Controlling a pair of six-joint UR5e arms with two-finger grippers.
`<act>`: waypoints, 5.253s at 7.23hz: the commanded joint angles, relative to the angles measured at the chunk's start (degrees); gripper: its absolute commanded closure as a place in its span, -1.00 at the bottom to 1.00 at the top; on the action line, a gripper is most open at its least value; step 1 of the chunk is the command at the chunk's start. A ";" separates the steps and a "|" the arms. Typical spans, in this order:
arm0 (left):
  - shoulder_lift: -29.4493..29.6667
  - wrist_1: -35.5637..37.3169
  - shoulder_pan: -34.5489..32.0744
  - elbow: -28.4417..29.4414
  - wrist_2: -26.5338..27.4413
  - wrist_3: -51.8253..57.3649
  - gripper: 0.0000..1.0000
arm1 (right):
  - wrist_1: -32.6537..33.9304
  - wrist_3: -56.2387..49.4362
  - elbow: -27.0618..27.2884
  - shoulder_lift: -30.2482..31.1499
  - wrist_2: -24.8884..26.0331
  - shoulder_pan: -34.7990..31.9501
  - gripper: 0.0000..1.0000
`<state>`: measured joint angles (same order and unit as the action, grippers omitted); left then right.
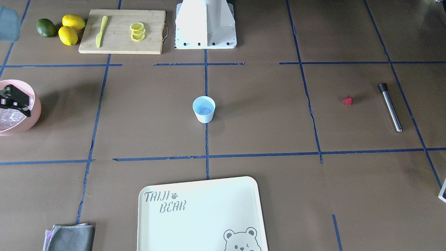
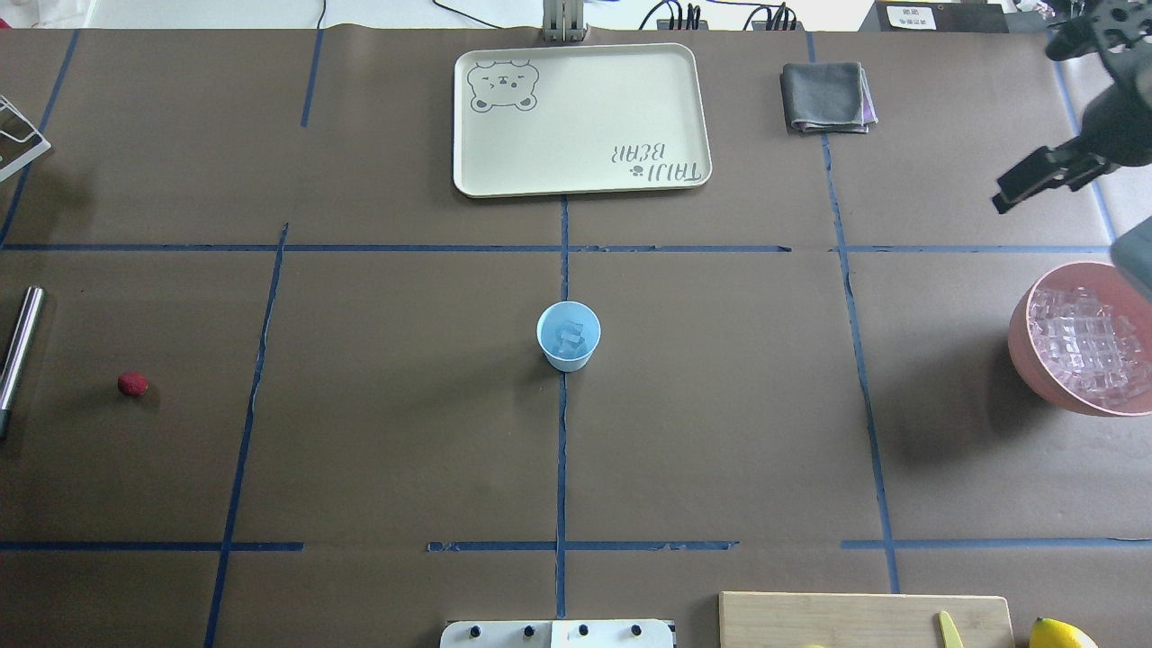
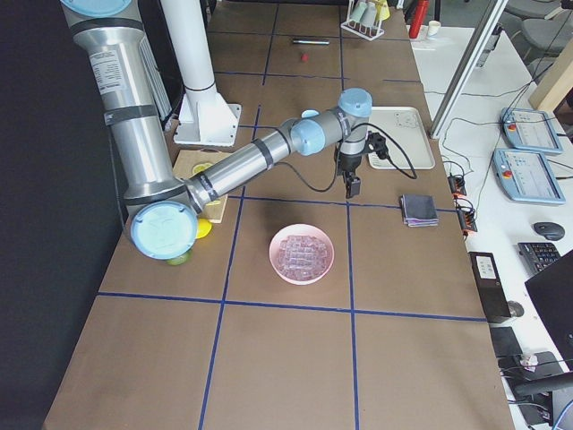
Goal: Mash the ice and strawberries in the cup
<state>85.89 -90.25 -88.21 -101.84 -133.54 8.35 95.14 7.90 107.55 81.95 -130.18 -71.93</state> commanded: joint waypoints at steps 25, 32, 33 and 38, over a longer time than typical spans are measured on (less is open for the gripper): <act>0.51 -33.76 40.84 5.60 11.02 -55.46 -0.81 | -0.13 -22.76 -0.94 19.21 -5.61 -17.37 -0.98; 0.94 -32.27 40.75 3.85 7.01 -56.25 1.00 | -0.22 -22.76 -0.41 19.47 -5.70 -17.37 -0.98; 1.30 -32.09 40.49 3.58 6.89 -57.39 1.00 | -0.13 -22.76 -0.41 19.47 -5.61 -17.37 -0.98; 28.91 -5.64 40.66 1.73 7.33 -71.10 1.00 | -0.13 -22.84 -0.67 19.56 -5.61 -17.54 -0.98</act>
<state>105.86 -105.68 -47.74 -99.85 -126.42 -60.63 95.00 -14.91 107.05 101.51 -135.86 -89.46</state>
